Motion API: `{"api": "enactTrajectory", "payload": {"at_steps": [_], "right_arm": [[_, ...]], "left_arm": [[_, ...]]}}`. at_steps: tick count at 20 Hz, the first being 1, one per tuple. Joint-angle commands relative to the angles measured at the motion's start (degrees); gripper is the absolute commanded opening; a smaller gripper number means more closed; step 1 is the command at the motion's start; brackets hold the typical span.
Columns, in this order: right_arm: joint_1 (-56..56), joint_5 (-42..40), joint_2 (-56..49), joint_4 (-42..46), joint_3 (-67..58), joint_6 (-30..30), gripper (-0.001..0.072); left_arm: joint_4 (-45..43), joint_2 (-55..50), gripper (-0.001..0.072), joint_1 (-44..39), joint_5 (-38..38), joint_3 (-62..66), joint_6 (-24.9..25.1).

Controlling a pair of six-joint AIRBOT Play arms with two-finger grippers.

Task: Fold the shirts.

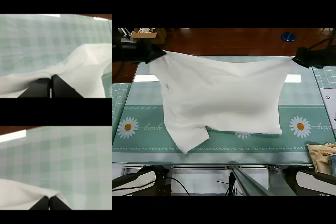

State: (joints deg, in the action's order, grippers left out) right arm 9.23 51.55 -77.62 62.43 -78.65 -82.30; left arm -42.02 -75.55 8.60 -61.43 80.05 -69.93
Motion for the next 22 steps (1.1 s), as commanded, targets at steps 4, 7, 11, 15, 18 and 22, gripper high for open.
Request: {"api": "enactTrajectory", "payload": {"at_steps": [4, 7, 11, 15, 18, 22], "right_arm": [[-0.1, -2.5, -12.0, -5.6, 0.1, 0.0, 0.0025], [-0.9, 3.2, -15.6, -3.9, 0.1, 0.3, 0.0027], [1.6, 7.3, -12.2, -3.6, -1.0, 4.4, 0.0329], [7.8, 22.8, -4.3, 0.6, -2.8, 7.8, 0.0544], [8.6, 34.1, -2.1, 16.2, -0.9, 7.4, 0.0428], [12.0, 28.8, 0.1, 10.9, 12.0, 6.9, 0.0462]], "left_arm": [[0.0, -14.1, 0.0019, -2.2, 6.5, 0.3, 2.4], [0.0, -19.0, 0.0021, -2.9, 2.6, 0.3, 1.7], [-2.0, -19.0, 0.0512, 1.9, -4.0, 4.7, 1.7], [-10.2, -18.8, 0.0602, 13.6, -26.2, 14.2, -4.4], [-17.0, -17.5, 0.0593, 19.0, -38.8, 8.8, -10.0], [-19.3, -11.4, 0.0595, 21.9, -36.0, -5.9, -8.7]]}}
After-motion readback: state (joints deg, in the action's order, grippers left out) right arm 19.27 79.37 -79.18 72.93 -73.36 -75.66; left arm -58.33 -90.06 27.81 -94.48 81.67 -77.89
